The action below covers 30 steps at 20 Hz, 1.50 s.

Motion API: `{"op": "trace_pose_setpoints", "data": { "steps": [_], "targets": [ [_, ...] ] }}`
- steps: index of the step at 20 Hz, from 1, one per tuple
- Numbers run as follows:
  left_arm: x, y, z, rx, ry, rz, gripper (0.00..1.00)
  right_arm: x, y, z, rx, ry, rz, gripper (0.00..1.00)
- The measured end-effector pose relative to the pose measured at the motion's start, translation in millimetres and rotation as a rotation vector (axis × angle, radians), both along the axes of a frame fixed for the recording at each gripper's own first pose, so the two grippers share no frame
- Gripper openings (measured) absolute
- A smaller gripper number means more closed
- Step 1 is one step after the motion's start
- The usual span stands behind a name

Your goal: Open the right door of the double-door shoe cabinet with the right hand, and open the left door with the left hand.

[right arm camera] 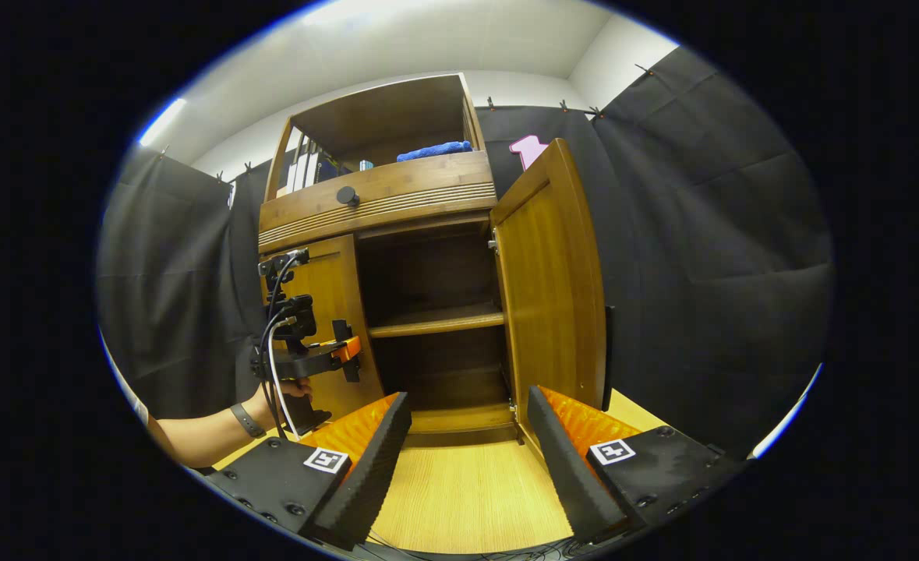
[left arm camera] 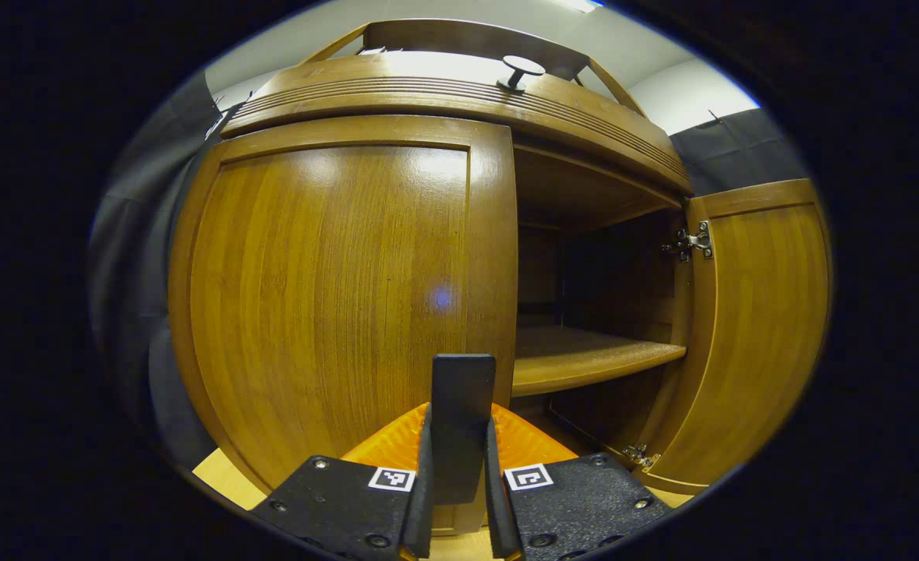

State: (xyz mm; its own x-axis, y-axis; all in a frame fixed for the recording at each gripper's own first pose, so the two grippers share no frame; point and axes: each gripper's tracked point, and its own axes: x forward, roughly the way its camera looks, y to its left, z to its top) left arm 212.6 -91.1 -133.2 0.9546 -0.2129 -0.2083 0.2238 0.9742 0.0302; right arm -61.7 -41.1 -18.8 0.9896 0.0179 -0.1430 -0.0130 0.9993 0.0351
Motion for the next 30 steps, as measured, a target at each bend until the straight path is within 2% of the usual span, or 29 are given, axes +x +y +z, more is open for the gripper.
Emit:
{"op": "trace_pose_setpoints", "data": {
  "steps": [3,4,6,7,8,11,15,23,24,28,29,30],
  "targets": [
    [-34.4,9.1,10.0,0.012,-0.006,-0.019,0.29,4.7,7.3,-5.3,-0.003,0.013,0.028,0.97],
    [-47.0,12.8,14.5,0.013,-0.010,-0.025,0.29,7.5,11.2,-6.5,-0.001,0.016,0.041,1.00],
    [-73.3,23.8,24.0,0.033,-0.021,-0.029,0.30,12.1,18.4,-8.8,0.005,0.023,0.067,0.97],
    [-84.2,31.0,29.5,0.040,-0.022,-0.025,0.27,14.3,20.5,-9.1,0.006,0.024,0.078,1.00],
    [-92.0,37.1,33.0,0.040,-0.021,-0.016,0.29,16.5,23.4,-10.0,0.008,0.024,0.089,1.00],
    [-122.8,66.8,41.6,0.027,-0.023,0.040,0.27,25.6,32.2,-15.2,0.013,0.032,0.119,0.97],
    [-158.2,106.9,54.5,0.058,-0.026,0.117,0.28,35.8,45.4,-18.1,0.020,0.043,0.169,0.97],
    [-186.3,176.0,74.5,0.108,-0.065,0.221,0.18,55.6,70.3,-27.1,0.019,0.073,0.236,1.00],
    [-188.0,184.8,78.8,0.110,-0.077,0.234,0.19,58.3,71.8,-26.7,0.018,0.071,0.240,0.97],
    [-187.0,226.0,92.1,0.159,-0.109,0.296,0.14,65.0,76.9,-24.5,0.013,0.064,0.250,0.97],
    [-190.6,235.4,92.6,0.165,-0.100,0.296,0.12,66.5,77.0,-22.7,0.009,0.062,0.252,1.00],
    [-189.5,237.2,91.7,0.146,-0.100,0.281,0.09,65.8,76.1,-21.5,0.004,0.058,0.255,0.97]
  ]
}}
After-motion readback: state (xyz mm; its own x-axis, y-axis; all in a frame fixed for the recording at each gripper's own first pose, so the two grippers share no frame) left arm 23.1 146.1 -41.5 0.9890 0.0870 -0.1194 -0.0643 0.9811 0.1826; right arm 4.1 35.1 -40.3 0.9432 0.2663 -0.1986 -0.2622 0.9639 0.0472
